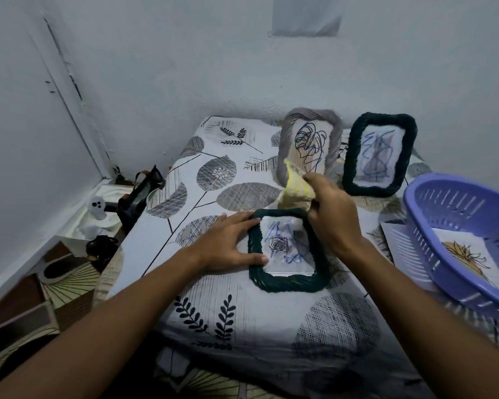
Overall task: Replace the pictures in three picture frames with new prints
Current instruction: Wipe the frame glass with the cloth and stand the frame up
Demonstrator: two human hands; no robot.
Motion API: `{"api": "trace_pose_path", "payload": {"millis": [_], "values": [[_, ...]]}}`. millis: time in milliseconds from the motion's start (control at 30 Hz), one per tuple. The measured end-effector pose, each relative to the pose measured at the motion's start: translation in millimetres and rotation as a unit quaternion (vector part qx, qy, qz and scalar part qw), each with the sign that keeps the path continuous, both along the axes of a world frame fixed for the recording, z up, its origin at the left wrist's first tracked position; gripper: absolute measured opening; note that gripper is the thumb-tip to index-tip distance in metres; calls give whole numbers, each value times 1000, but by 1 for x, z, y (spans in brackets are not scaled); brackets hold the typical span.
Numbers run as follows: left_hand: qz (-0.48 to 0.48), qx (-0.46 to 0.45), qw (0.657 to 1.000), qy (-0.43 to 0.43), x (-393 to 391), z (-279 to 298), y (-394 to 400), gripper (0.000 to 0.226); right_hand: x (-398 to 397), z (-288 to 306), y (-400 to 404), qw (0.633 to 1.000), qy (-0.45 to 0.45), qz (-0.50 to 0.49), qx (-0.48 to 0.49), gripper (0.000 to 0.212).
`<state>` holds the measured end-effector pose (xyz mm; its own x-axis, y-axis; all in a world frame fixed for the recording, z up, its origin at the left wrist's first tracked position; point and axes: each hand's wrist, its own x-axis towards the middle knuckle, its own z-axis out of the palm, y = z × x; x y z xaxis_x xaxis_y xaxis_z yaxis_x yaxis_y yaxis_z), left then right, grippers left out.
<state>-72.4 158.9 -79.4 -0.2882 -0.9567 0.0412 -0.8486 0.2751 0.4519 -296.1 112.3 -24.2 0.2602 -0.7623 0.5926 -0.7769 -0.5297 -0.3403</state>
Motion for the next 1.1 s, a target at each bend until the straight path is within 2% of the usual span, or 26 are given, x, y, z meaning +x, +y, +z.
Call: {"api": "trace_pose_path", "payload": {"millis": [167,333,500,633,800,933,1033,1100], "values": [[1,-13,1000,3,0,-4,0,109,8,-10,-4,989,123,-22,-83,45],[0,-34,999,10,-1,-9,0,107,23,-37,-2,980,195,-5,27,42],[-10,-39,999,11,0,-12,-1,101,22,-47,1,951,304,24,51,53],[-2,-33,999,-10,0,-13,-2,107,14,-45,1,946,311,59,61,50],[-7,-31,999,-14,0,-11,0,106,7,-42,7,948,273,122,111,55],[-10,-31,999,-17,1,-9,0,104,-7,-40,23,945,252,181,107,46],[-4,-20,1000,-19,1,-11,-1,109,-17,-41,28,949,252,174,77,44],[-5,-17,1000,-15,2,-11,-2,112,-15,-39,25,950,275,135,64,44]]}}
